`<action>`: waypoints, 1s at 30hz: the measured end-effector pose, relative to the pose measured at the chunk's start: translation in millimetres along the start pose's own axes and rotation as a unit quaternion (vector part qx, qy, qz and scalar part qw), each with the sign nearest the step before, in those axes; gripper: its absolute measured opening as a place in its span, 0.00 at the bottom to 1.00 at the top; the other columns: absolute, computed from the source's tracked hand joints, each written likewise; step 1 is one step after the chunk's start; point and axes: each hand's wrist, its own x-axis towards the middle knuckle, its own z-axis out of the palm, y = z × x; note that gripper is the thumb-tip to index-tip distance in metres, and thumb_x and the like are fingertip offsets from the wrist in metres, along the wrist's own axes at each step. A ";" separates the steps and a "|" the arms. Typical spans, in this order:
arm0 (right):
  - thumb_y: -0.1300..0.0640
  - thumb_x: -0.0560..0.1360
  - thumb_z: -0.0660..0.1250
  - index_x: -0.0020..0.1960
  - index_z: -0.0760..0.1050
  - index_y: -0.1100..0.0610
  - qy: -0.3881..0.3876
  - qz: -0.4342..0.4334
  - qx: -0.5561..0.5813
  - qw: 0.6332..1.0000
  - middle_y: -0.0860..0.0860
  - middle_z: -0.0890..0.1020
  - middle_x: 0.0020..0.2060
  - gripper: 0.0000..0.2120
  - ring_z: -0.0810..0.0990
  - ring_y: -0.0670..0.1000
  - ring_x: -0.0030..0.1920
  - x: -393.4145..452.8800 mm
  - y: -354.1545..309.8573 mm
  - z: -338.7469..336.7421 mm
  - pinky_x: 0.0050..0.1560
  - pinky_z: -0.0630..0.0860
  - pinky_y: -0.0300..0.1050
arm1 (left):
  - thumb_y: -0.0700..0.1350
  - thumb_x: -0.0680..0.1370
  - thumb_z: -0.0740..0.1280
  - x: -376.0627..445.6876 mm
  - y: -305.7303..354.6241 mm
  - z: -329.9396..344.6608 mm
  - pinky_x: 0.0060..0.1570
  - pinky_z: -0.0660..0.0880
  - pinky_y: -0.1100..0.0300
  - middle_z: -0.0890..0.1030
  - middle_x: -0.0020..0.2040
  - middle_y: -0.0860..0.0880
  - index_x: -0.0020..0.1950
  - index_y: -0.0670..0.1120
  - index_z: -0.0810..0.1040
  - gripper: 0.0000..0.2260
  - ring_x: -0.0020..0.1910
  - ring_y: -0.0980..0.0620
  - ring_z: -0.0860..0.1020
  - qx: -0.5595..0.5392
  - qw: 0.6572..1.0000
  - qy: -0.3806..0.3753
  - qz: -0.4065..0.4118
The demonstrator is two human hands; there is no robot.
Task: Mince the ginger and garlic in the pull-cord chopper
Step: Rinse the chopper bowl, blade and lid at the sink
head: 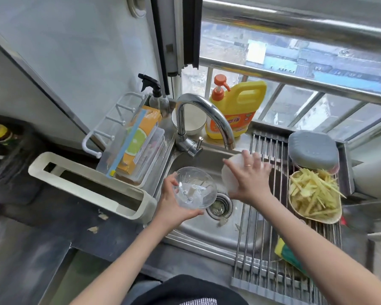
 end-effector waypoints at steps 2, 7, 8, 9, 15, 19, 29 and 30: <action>0.32 0.58 0.70 0.71 0.51 0.34 -0.035 0.056 0.070 0.995 0.57 0.51 0.73 0.47 0.49 0.62 0.70 -9.9 -9.2 -4.8 0.65 0.59 0.64 | 0.47 0.57 0.83 -0.2 0.3 1.6 0.58 0.64 0.71 0.62 0.62 0.55 0.60 0.54 0.56 0.43 0.61 0.54 0.68 0.007 1.000 0.000 0.004; 0.32 0.58 0.69 0.69 0.53 0.31 -0.020 0.097 0.300 0.949 0.52 0.59 0.71 0.43 0.57 0.59 0.68 -38.8 -22.0 -36.0 0.64 0.66 0.61 | 0.44 0.58 0.82 3.8 -2.2 -10.0 0.56 0.60 0.76 0.60 0.65 0.55 0.57 0.47 0.59 0.39 0.64 0.55 0.65 -0.032 0.999 0.039 -0.004; 0.33 0.58 0.69 0.70 0.53 0.31 -0.006 0.089 0.319 0.943 0.52 0.60 0.70 0.43 0.57 0.58 0.68 -44.4 -21.7 -42.9 0.64 0.65 0.61 | 0.44 0.58 0.82 3.5 -1.6 -14.0 0.56 0.59 0.75 0.60 0.65 0.55 0.59 0.47 0.59 0.40 0.64 0.56 0.64 -0.024 0.999 0.030 0.001; 0.35 0.59 0.70 0.70 0.53 0.31 0.002 0.070 0.346 0.936 0.51 0.60 0.70 0.44 0.57 0.57 0.68 -48.5 -23.4 -51.1 0.65 0.64 0.60 | 0.43 0.58 0.82 3.2 -0.6 -16.8 0.54 0.58 0.79 0.60 0.64 0.55 0.60 0.46 0.59 0.41 0.64 0.56 0.63 -0.019 1.000 0.020 0.010; 0.28 0.55 0.65 0.70 0.51 0.28 -0.049 -0.113 0.315 0.941 0.50 0.59 0.71 0.46 0.52 0.53 0.71 -54.0 -71.4 -82.7 0.68 0.60 0.57 | 0.36 0.58 0.82 -11.5 15.2 -15.9 0.52 0.67 0.78 0.61 0.60 0.64 0.58 0.53 0.53 0.44 0.58 0.70 0.68 -0.087 0.994 -0.050 0.054; 0.30 0.57 0.65 0.68 0.56 0.28 -0.071 -0.107 0.366 0.922 0.47 0.62 0.69 0.41 0.54 0.51 0.70 -55.1 -83.1 -84.8 0.70 0.60 0.56 | 0.39 0.55 0.83 -14.4 17.8 -29.7 0.58 0.73 0.64 0.65 0.67 0.60 0.61 0.64 0.51 0.50 0.62 0.65 0.72 -0.161 0.981 -0.094 0.045; 0.34 0.59 0.67 0.69 0.54 0.27 -0.118 -0.118 0.442 0.882 0.47 0.60 0.69 0.41 0.56 0.54 0.71 -46.4 -83.5 -112.0 0.71 0.57 0.55 | 0.52 0.61 0.81 -16.8 28.8 -29.1 0.53 0.76 0.54 0.78 0.63 0.45 0.73 0.45 0.62 0.46 0.62 0.47 0.77 -0.496 0.844 -0.203 -0.007; 0.33 0.59 0.67 0.69 0.53 0.27 -0.125 -0.124 0.438 0.882 0.46 0.60 0.68 0.42 0.56 0.53 0.70 -45.8 -83.4 -113.2 0.70 0.57 0.54 | 0.55 0.60 0.81 -16.8 29.3 -28.3 0.53 0.77 0.50 0.75 0.66 0.43 0.75 0.46 0.59 0.49 0.64 0.44 0.75 -0.512 0.833 -0.207 -0.022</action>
